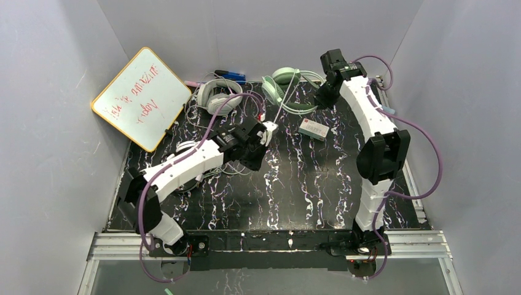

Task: Wrap the headphones
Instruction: Wrap the headphones cable around the headphones.

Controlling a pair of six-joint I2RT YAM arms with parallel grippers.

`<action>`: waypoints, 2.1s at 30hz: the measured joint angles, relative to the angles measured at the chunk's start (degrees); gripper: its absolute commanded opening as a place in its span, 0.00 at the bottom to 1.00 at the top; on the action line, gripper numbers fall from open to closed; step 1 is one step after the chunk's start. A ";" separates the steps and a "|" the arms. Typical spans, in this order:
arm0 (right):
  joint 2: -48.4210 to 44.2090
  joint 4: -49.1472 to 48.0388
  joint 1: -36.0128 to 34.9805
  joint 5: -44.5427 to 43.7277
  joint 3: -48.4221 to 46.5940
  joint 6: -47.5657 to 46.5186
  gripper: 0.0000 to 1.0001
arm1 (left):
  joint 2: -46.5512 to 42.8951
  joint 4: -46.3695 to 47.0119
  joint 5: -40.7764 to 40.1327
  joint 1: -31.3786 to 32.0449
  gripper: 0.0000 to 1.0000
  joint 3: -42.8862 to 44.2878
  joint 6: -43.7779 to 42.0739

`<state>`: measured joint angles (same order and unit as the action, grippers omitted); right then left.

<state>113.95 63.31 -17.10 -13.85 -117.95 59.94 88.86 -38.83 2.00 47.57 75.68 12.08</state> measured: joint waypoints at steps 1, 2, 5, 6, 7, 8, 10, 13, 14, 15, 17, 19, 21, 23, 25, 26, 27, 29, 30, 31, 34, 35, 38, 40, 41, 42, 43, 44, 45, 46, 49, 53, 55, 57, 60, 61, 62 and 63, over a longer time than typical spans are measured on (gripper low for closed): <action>-0.02 0.00 0.59 1.36 0.00 -0.61 0.01 | -1.22 1.20 0.48 0.09 0.00 -1.57 0.02; -0.02 -0.02 1.07 2.67 0.00 -1.29 0.01 | -2.12 2.12 0.76 0.09 0.02 -2.89 0.20; -0.83 -0.96 2.23 6.75 0.90 -2.95 0.01 | -4.85 7.08 0.94 0.13 0.01 -8.35 2.01; -1.73 -2.01 2.69 8.90 2.10 -3.43 0.01 | -5.55 9.35 1.16 0.11 0.01 -10.40 2.86; -2.40 -2.58 3.04 10.43 2.91 -3.76 0.01 | -6.16 11.58 1.46 0.13 0.01 -12.37 3.69; -3.32 -3.32 3.54 12.46 3.89 -4.20 0.01 | -6.75 13.88 1.66 0.13 0.01 -14.27 4.55; -4.72 -3.85 4.59 16.09 4.42 -4.98 0.01 | -7.87 18.12 1.66 0.17 0.02 -17.62 5.92; -6.54 -5.25 5.70 20.61 4.39 -6.69 0.01 | -9.64 23.67 1.18 0.17 0.02 -20.83 6.64; -7.06 -5.68 5.90 21.81 4.39 -7.04 0.01 | -10.45 25.64 0.94 0.17 0.02 -21.81 6.78; -7.69 -6.25 6.19 23.50 4.39 -7.45 0.01 | -11.15 27.26 0.72 0.17 0.02 -22.60 6.82; -9.05 -7.67 6.75 27.17 4.42 -8.15 0.01 | -12.31 30.42 0.28 0.17 0.02 -24.02 6.86; -10.45 -8.81 7.23 30.08 4.44 -9.05 0.01 | -13.11 33.70 -0.04 0.17 0.03 -25.38 7.04; -12.52 -10.05 7.69 32.89 4.87 -10.08 0.01 | -14.21 37.33 -0.09 0.20 0.04 -27.15 7.41; -14.88 -10.86 8.04 35.28 5.66 -11.04 0.01 | -15.54 40.39 -0.09 0.20 0.09 -28.85 7.91; -16.76 -10.95 8.33 37.03 5.79 -11.61 0.01 | -16.85 42.27 -0.07 0.17 0.12 -30.05 8.50; -17.64 -11.21 8.50 37.73 5.79 -11.50 0.01 | -17.46 42.95 0.11 0.04 0.12 -30.88 8.87; -18.25 -11.54 8.74 38.16 5.77 -11.34 0.01 | -17.86 43.43 0.50 -0.31 0.12 -31.54 9.18; -19.71 -12.09 9.33 39.17 5.79 -10.97 0.01 | -18.14 45.11 2.49 -1.42 0.13 -33.22 10.08; -20.46 -12.15 9.55 39.80 5.79 -10.82 0.01 | -18.01 46.07 3.56 -2.23 0.12 -34.03 10.58; -21.16 -12.15 9.66 40.28 5.79 -10.69 0.01 | -17.73 46.97 4.81 -3.26 0.12 -34.82 11.17; -23.21 -12.07 9.90 41.35 5.79 -10.62 0.01 | -15.85 49.29 7.54 -5.53 0.10 -35.91 12.22; -23.85 -11.96 9.90 41.57 5.79 -10.64 0.01 | -14.78 50.07 8.33 -6.32 0.10 -35.91 12.44; -25.18 -10.88 9.90 42.23 5.75 -10.71 0.01 | -13.20 51.98 9.64 -7.37 0.10 -36.00 12.66; -25.42 -9.68 9.90 42.73 5.18 -10.99 0.01 | -13.05 53.05 10.34 -7.96 0.10 -36.20 12.74; -25.42 -9.18 9.90 42.97 4.76 -11.34 0.01 | -13.05 53.77 10.73 -8.24 0.09 -36.46 12.92; -25.42 -8.90 9.90 43.19 4.46 -11.65 0.01 | -13.03 54.27 11.02 -8.52 0.08 -36.74 13.14; -25.42 -8.57 9.90 43.45 4.13 -11.96 0.01 | -12.94 54.62 11.21 -8.76 0.07 -37.05 13.51; -25.46 -8.31 9.90 43.71 3.91 -12.20 0.01 | -12.81 54.97 11.32 -8.94 0.07 -37.27 13.75; -25.53 -8.02 9.90 43.89 3.80 -12.37 0.01 | -12.50 55.19 11.50 -9.22 0.08 -37.46 14.03; -25.70 -7.63 9.90 44.02 3.76 -12.68 0.01 | -12.13 55.17 11.69 -9.44 0.10 -37.51 14.21; -26.51 -6.03 9.90 44.02 3.74 -14.01 0.01 | -10.86 55.04 12.28 -9.86 0.27 -37.51 14.38; -27.76 -4.46 9.90 43.80 3.74 -15.34 0.01 | -10.29 53.77 12.59 -9.97 0.43 -37.46 13.79; -28.20 -4.04 9.90 43.69 3.74 -15.63 0.01 | -10.29 53.13 13.14 -9.97 0.47 -37.29 13.51; -28.48 -3.56 9.90 43.47 3.74 -16.00 0.01 | -10.32 52.41 13.73 -9.97 0.47 -36.92 13.46; -28.50 -3.21 9.90 42.66 3.74 -16.68 0.01 | -11.34 49.90 13.64 -9.97 0.48 -35.98 12.92; -28.50 -3.17 9.90 42.36 3.74 -16.81 0.01 | -12.15 48.78 13.38 -9.97 0.48 -35.60 12.48; -28.50 -3.13 9.90 42.10 3.74 -16.87 0.01 | -13.11 47.82 13.11 -9.97 0.48 -35.28 12.00; -28.50 -3.13 9.90 41.90 3.74 -16.90 0.01 | -14.25 46.82 12.90 -9.97 0.49 -34.91 11.37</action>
<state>85.45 60.18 -7.20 28.05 -114.21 43.05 74.61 7.99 14.90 37.60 40.77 23.44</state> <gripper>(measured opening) 0.088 0.479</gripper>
